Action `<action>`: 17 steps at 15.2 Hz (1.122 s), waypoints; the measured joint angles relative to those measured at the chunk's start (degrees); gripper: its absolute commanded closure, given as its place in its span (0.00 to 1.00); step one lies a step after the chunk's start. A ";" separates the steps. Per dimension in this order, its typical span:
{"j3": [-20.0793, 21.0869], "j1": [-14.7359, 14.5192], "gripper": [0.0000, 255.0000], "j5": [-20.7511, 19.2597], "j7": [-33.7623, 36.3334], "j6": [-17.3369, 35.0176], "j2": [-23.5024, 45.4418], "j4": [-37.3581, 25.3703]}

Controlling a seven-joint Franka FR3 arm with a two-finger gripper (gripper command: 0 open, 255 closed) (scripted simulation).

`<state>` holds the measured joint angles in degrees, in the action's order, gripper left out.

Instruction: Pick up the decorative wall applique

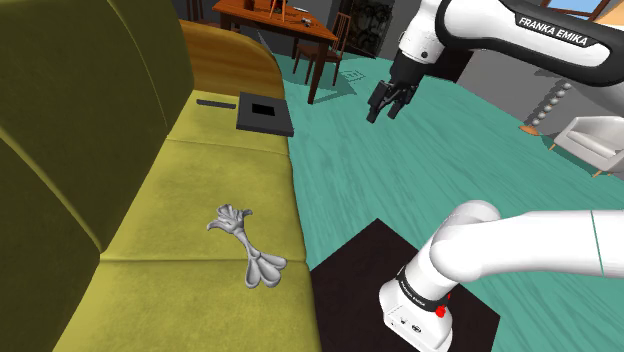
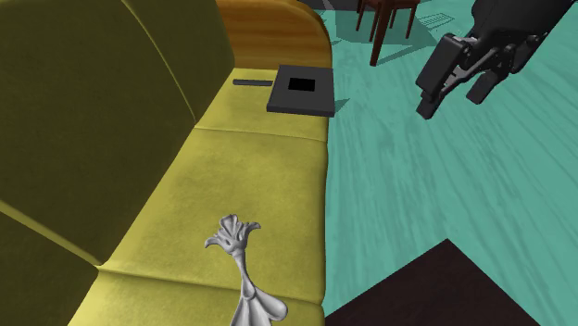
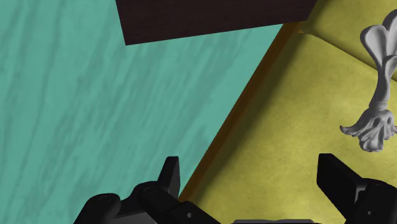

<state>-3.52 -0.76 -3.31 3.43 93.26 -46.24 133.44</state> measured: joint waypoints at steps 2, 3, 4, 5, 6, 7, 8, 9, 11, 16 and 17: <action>0.38 -0.11 0.00 0.18 0.44 0.66 -0.13 0.81; 1.15 -0.37 0.00 0.58 1.29 1.76 0.29 1.54; 2.05 -0.66 0.00 1.04 2.28 2.85 0.08 2.86; 2.89 -0.92 0.00 1.46 3.21 3.87 -0.54 4.52; 4.00 -1.29 0.00 2.03 4.39 5.21 -0.32 5.71; 4.81 -1.57 0.00 2.42 5.26 6.48 0.11 6.56; 6.24 -2.10 0.00 3.17 6.74 8.04 0.99 7.29; 7.12 -2.41 0.00 3.60 7.70 9.35 1.04 8.55; 9.30 -3.20 0.00 4.65 9.98 12.50 2.13 10.69; 14.84 -5.16 0.00 7.06 15.74 19.54 5.79 14.12; 15.81 -5.44 0.00 7.40 16.72 21.06 6.58 14.87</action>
<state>12.29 -6.21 4.09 20.15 114.32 -39.66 148.30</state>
